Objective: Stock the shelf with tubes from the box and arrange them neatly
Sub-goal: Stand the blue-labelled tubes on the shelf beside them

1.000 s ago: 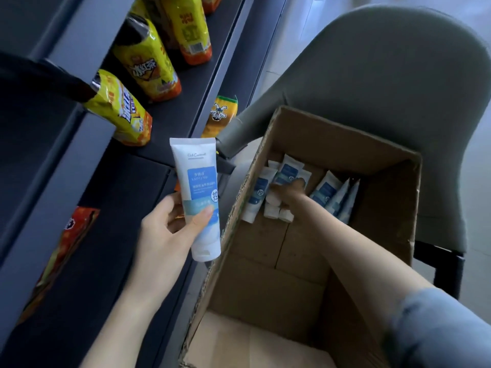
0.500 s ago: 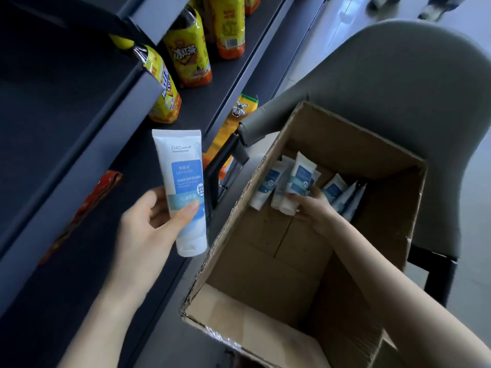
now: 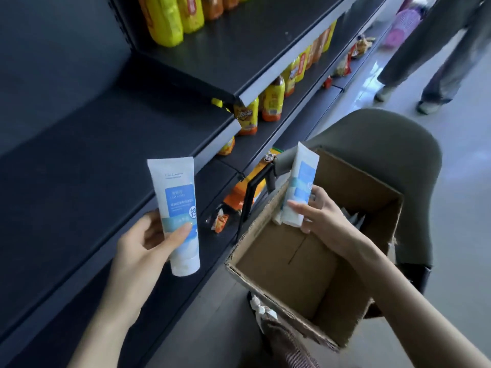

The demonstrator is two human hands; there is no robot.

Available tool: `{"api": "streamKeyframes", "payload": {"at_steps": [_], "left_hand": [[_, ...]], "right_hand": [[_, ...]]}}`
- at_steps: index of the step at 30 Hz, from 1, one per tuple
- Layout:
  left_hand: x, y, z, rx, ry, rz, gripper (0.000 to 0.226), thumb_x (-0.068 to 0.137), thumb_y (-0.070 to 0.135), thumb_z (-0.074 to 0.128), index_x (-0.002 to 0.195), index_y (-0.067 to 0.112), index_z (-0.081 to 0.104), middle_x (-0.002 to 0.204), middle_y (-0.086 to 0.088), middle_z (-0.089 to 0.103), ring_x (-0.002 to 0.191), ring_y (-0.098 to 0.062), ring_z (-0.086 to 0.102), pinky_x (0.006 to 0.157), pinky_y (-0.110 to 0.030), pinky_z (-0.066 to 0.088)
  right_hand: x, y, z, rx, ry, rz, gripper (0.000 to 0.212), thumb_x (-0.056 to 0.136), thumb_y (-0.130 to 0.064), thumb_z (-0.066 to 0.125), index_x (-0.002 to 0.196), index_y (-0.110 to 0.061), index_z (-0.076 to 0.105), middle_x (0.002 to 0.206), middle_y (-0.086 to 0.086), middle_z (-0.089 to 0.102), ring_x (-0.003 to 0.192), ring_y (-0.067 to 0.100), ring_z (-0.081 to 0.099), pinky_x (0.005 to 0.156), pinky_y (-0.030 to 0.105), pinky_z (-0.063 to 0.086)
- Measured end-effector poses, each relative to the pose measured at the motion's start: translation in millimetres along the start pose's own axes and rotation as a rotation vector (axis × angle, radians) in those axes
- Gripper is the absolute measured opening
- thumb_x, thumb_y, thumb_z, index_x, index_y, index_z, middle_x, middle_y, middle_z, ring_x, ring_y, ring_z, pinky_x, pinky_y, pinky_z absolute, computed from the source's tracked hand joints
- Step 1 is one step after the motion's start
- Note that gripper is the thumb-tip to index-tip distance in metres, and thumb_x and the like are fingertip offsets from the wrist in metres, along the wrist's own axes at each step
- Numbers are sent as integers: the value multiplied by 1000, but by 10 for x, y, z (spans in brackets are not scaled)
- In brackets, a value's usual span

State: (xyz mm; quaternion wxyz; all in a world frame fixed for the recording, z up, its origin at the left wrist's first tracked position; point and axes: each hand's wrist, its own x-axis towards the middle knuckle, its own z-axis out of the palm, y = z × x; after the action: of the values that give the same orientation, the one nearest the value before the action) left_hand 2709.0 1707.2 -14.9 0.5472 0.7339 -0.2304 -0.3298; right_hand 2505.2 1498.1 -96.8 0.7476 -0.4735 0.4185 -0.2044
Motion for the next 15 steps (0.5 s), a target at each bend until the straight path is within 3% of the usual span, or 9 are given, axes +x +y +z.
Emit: {"api": "streamKeyframes", "payload": {"at_steps": [6, 9, 15], "left_hand": [[-522, 485, -508, 5, 71, 148, 32, 66, 32, 71, 97, 24, 68, 93, 8, 74, 84, -7, 70, 73, -26, 56], [-783, 682, -781, -1, 114, 227, 24, 72, 25, 72, 95, 22, 69, 93, 7, 74, 83, -6, 69, 70, -15, 54], [-1354, 957, -1284, -19, 233, 347, 25, 69, 28, 71, 93, 22, 69, 92, 9, 74, 81, 0, 68, 65, -8, 49]], "right_hand": [[-547, -529, 521, -53, -194, -168, 59, 70, -27, 78, 122, -28, 49, 109, 6, 70, 93, 21, 69, 73, 34, 58], [-790, -742, 803, -87, -269, -234, 60, 72, -24, 75, 125, -30, 48, 110, 5, 69, 96, 21, 68, 71, 30, 55], [-1173, -982, 1356, -124, -387, -315, 62, 76, -22, 69, 133, -31, 46, 117, 7, 67, 101, 20, 65, 74, 26, 54]]}}
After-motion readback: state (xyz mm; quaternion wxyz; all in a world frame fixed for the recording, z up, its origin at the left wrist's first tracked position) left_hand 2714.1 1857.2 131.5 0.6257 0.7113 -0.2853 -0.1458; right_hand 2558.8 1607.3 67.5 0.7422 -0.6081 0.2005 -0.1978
